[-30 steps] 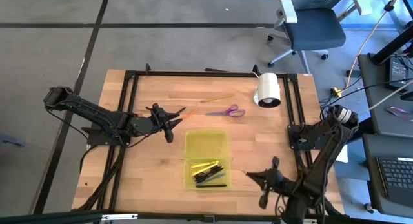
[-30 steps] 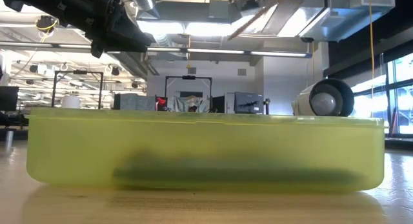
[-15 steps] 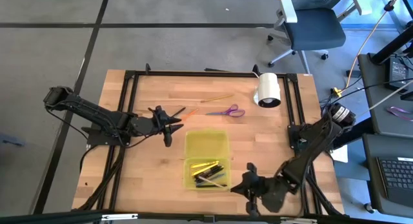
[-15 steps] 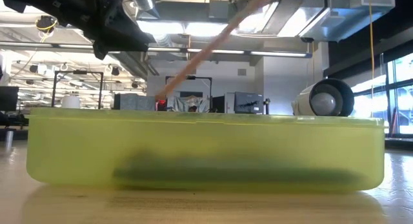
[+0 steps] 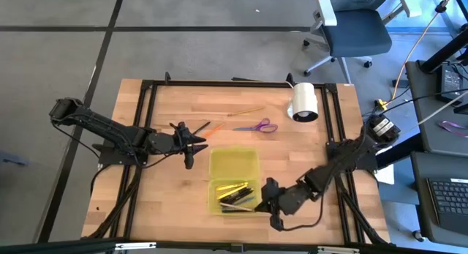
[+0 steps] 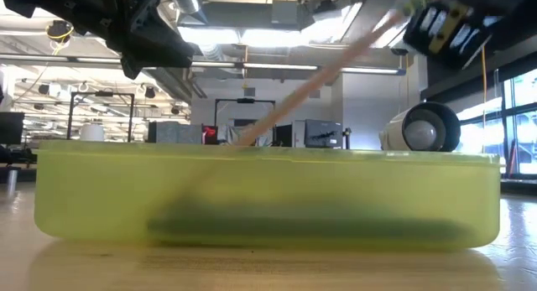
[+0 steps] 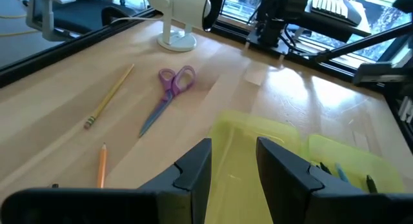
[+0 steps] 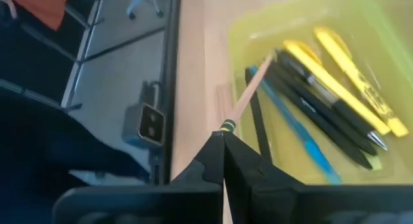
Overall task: Pick & place school supplies into a supply box
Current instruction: Put the pink pencil into the yellow supply box
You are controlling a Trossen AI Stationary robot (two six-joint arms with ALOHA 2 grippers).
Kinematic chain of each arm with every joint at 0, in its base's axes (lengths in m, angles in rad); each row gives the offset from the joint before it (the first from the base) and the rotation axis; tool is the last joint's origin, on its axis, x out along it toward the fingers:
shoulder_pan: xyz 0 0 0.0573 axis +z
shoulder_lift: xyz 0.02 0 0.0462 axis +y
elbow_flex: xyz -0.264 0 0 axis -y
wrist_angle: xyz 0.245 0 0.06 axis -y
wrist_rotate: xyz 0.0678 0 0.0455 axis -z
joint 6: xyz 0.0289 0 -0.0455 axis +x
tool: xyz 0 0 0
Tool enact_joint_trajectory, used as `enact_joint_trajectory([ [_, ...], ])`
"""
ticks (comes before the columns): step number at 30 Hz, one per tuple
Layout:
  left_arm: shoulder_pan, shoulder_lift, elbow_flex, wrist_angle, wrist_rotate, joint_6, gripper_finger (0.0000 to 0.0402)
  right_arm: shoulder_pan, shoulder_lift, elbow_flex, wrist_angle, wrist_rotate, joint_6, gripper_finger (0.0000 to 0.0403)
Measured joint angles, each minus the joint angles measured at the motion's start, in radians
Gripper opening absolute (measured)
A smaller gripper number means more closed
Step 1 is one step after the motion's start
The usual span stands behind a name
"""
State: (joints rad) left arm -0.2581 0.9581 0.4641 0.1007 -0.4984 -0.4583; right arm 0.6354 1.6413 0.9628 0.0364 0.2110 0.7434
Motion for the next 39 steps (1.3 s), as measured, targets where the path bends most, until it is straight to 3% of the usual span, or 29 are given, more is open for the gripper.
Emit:
enact_joint_trajectory([
  [4, 0.0, 0.0, 0.0, 0.0, 0.0, 0.0, 0.0116, -0.036, 0.0, -0.037, -0.004, -0.057, -0.049, 0.0003],
  [10, 0.0, 0.0, 0.0, 0.0, 0.0, 0.0, 0.0116, -0.076, 0.0, -0.055, -0.044, -0.056, -0.16, 0.0012],
  [21, 0.0, 0.0, 0.0, -0.001, -0.001, 0.0, 0.0116, -0.101, 0.0, -0.055, -0.069, -0.057, -0.615, 0.0006],
  [28, 0.0, 0.0, 0.0, 0.0, -0.001, 0.0, 0.0116, -0.102, 0.0, -0.055, -0.064, 0.005, -0.671, 0.0022],
  [39, 0.0, 0.0, 0.0, 0.0, -0.001, 0.0, 0.0116, -0.102, 0.0, -0.055, -0.072, 0.005, -0.725, 0.0035],
])
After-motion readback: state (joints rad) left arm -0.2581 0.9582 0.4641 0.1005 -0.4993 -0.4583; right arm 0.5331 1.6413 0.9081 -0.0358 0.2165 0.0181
